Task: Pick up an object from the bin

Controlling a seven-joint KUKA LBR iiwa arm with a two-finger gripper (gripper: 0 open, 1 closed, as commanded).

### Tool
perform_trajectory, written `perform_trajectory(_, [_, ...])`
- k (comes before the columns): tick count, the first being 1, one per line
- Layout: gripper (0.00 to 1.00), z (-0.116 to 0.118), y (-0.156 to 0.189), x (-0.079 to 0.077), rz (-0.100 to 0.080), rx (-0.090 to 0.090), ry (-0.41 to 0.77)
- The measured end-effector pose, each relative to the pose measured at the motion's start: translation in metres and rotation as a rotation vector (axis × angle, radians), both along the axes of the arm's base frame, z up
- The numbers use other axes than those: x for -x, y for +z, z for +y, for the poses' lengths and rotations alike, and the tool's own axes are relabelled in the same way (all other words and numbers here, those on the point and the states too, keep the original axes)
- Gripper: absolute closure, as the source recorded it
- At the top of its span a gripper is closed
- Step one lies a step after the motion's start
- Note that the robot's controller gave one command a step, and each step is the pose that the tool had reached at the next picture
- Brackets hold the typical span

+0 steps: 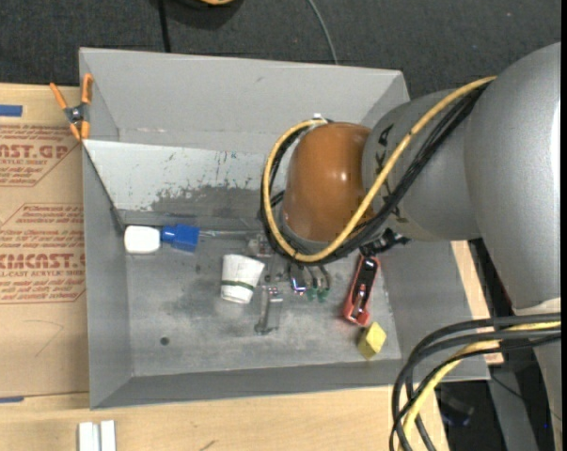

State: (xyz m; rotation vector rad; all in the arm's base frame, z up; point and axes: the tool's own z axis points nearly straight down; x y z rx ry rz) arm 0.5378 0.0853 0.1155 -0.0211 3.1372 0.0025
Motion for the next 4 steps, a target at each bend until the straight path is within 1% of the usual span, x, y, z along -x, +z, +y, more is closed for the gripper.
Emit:
perform_trajectory(1, [0.0,-0.007,-0.006,-0.006,-0.002,0.001,0.219])
perform_trajectory(2, [0.0,-0.013,-0.014,-0.013,-0.002,-0.001,0.085])
perform_trajectory(3, [1.0,0.022,-0.025,-0.011,-0.006,0.0,0.216])
perform_trajectory(4, [1.0,0.022,-0.025,-0.011,-0.006,0.0,0.215])
